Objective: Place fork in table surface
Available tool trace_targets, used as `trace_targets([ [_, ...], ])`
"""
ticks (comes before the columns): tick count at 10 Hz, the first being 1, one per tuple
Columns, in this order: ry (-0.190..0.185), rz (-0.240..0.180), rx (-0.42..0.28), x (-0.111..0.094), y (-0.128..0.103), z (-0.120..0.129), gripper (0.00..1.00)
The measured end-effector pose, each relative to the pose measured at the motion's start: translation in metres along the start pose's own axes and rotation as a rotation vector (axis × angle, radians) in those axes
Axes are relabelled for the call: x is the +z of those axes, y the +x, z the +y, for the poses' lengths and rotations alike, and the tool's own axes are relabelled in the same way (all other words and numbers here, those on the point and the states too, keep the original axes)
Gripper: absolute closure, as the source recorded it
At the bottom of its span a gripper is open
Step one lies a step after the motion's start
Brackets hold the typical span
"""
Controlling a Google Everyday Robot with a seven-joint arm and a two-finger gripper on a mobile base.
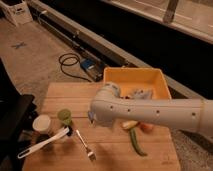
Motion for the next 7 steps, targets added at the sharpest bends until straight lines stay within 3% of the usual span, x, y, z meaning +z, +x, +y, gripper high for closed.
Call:
trace_targets([
  [3,0.007,-0.047,-0.122,0.029,-0.01,-0.053,0.35],
  [7,0.006,-0.046,-0.129,0.032,-0.01,-0.058,0.35],
])
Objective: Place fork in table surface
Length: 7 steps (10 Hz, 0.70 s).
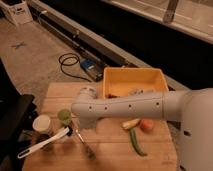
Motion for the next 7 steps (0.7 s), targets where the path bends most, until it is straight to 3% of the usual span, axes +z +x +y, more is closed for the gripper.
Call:
trace_targets([
  [2,-0.012,-0.025,-0.035,0.006,-0.002,-0.005,0.35],
  [5,-0.007,-0.081,-0.092,0.035,-0.008,-0.021,0.35],
  [7,0.032,-0.094,-0.101,0.039,-0.017,-0.024,0.35],
])
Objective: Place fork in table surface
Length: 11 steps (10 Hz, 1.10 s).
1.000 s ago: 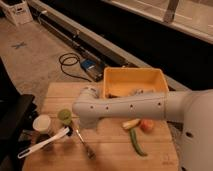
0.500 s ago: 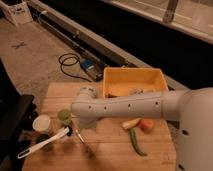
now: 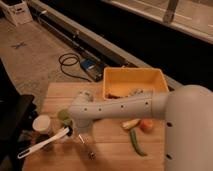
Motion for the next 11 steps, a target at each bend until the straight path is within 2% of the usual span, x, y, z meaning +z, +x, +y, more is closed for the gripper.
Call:
trace_targets([
  [2,0.015,-0.034,-0.007,0.011,-0.009,-0.004,0.35],
  [6,-0.004,-0.129,-0.003,0.039,-0.016,-0.004,0.35],
  [7,-0.005,-0.136,0.0,0.042,-0.016,-0.003,0.37],
  [9,-0.019,-0.14,0.001,0.038,-0.016,0.003,0.57],
  [11,-0.016,-0.139,0.003,0.035,-0.015,0.004,0.76],
])
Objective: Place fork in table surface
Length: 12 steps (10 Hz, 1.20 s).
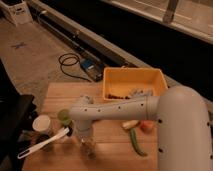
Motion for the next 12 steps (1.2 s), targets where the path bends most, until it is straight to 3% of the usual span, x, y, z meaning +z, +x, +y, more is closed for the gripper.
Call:
trace_targets([
  [2,0.005,-0.001,0.0,0.001,0.0,-0.002,0.95],
  [3,0.011,-0.008,0.001,0.004,0.0,-0.003,0.99],
  [7,0.006,-0.004,-0.003,0.0,0.001,-0.002,1.0],
  [10,-0.016,0.053,0.081,-0.029,0.006,0.007,1.0],
  [12,-0.047,0.114,0.17,-0.073,0.007,0.02,1.0],
])
